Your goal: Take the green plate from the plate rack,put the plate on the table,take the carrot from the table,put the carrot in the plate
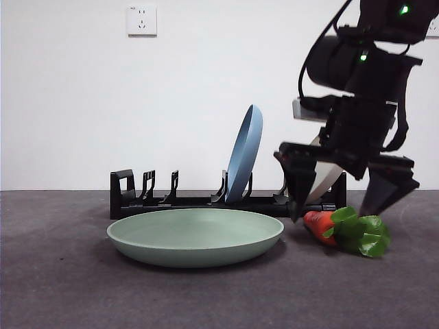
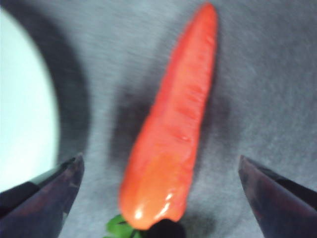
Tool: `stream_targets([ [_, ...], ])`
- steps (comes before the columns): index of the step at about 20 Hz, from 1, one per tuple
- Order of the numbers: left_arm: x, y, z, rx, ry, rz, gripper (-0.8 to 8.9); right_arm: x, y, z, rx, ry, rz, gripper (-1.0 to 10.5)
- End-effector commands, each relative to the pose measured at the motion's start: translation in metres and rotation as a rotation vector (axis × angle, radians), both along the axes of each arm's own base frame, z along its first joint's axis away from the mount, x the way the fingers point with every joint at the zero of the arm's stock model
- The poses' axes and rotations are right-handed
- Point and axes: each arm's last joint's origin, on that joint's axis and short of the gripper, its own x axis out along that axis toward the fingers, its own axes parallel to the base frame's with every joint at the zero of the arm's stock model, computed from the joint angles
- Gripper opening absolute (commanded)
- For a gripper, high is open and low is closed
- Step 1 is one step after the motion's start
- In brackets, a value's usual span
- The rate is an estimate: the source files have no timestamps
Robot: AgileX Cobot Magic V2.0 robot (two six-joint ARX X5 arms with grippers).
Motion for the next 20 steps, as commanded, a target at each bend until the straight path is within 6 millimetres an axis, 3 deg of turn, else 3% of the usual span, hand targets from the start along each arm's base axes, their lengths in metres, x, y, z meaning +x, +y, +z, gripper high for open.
stream_targets([
  [1, -0.001, 0.001, 0.000, -0.013, 0.011, 0.001, 3.22, 0.002, 0.001, -0.010, -0.012, 0.029, -0.017, 5.3],
  [4, -0.001, 0.001, 0.000, -0.013, 0.010, 0.002, 3.22, 0.003, 0.002, -0.013, -0.008, 0.033, -0.022, 2.5],
  [8, -0.001, 0.001, 0.000, -0.013, 0.010, 0.002, 3.22, 0.003, 0.002, -0.012, -0.006, 0.032, -0.020, -0.2],
  [13, -0.001, 0.001, 0.000, -0.013, 0.009, 0.002, 3.22, 0.000, 0.001, -0.007, -0.006, 0.032, -0.021, -0.2],
  [20, -0.001, 0.001, 0.000, -0.013, 0.009, 0.001, 3.22, -0.028, 0.001, 0.067, 0.100, -0.170, -0.002, -0.2],
])
